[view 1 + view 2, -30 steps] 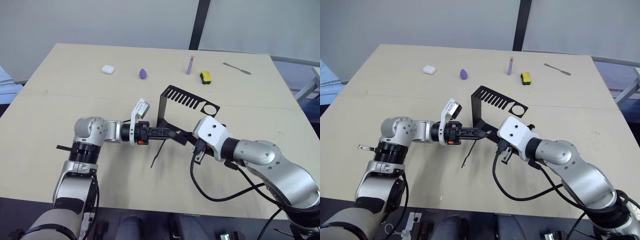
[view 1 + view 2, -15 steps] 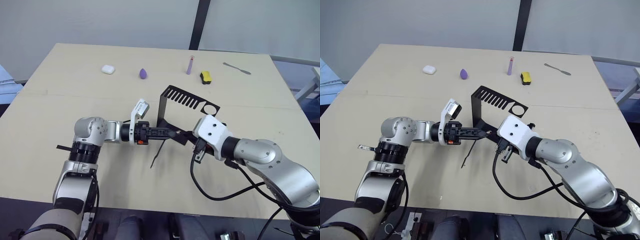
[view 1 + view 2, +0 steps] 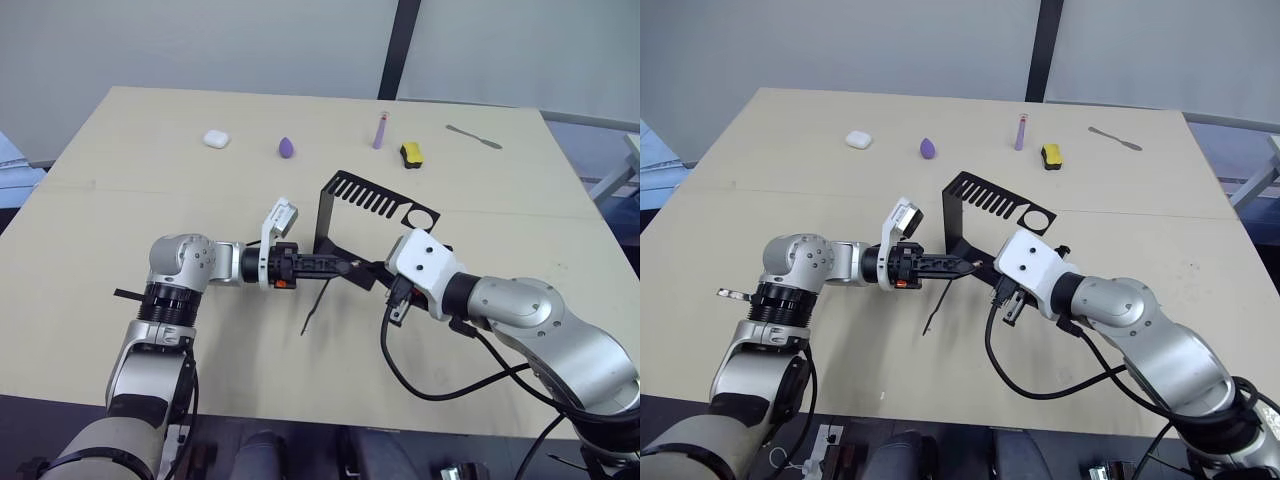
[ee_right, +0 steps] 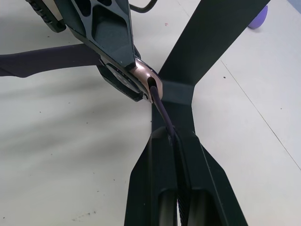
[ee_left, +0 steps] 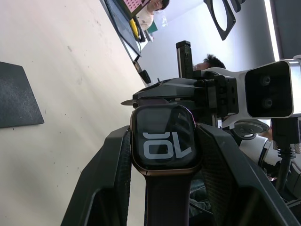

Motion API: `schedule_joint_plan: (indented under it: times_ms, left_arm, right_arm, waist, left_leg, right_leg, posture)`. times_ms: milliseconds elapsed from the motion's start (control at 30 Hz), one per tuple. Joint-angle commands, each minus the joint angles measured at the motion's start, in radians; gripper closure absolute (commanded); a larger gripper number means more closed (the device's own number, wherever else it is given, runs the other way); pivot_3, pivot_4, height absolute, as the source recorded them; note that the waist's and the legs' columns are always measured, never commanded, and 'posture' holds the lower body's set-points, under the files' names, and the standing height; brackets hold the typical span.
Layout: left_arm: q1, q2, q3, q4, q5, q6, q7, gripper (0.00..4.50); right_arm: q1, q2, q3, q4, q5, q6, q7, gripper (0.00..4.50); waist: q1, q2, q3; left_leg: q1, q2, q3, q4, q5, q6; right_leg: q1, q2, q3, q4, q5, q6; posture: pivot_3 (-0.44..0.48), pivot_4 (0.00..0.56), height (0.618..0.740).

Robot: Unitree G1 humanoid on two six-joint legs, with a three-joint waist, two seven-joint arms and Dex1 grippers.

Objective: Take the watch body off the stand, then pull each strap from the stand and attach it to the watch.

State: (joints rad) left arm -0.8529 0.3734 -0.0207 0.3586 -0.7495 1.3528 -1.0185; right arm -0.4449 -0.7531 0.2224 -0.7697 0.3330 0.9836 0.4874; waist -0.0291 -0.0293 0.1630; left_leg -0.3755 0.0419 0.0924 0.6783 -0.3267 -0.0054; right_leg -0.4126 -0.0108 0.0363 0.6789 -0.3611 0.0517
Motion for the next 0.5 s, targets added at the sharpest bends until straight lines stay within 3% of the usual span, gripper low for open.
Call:
schedule_joint_plan:
  times_ms: [33, 367, 500]
  left_arm:
    - [-0.02, 0.0, -0.005, -0.017, -0.009, 0.011, -0.004, 2.91]
    - [-0.018, 0.01, -0.014, -0.051, -0.016, 0.002, -0.031, 2.91]
    - [0.01, 0.05, -0.072, -0.144, 0.014, -0.092, -0.078, 2.91]
  right_arm:
    - [-0.025, -0.002, -0.045, -0.063, 0.005, -0.011, 0.011, 4.48]
    - [-0.019, -0.011, -0.042, -0.061, -0.004, -0.011, 0.009, 4.48]
    - [0.038, -0.048, -0.126, -0.102, 0.073, -0.036, 0.092, 3.12]
  waist:
    - [0.0, 0.0, 0.0]
    - [0.0, 0.0, 0.0]
    - [0.001, 0.0, 0.0]
  left_leg:
    - [0.0, 0.0, 0.0, 0.0, 0.0, 0.0]
    - [0.0, 0.0, 0.0, 0.0, 0.0, 0.0]
    - [0.0, 0.0, 0.0, -0.001, 0.0, 0.0]
  right_leg:
    - [0.0, 0.0, 0.0, 0.0, 0.0, 0.0]
    - [0.0, 0.0, 0.0, 0.0, 0.0, 0.0]
    - [0.0, 0.0, 0.0, 0.0, 0.0, 0.0]
  posture:
    - [0.0, 0.15, 0.74]
    - [0.0, 0.15, 0.74]
    - [0.0, 0.15, 0.74]
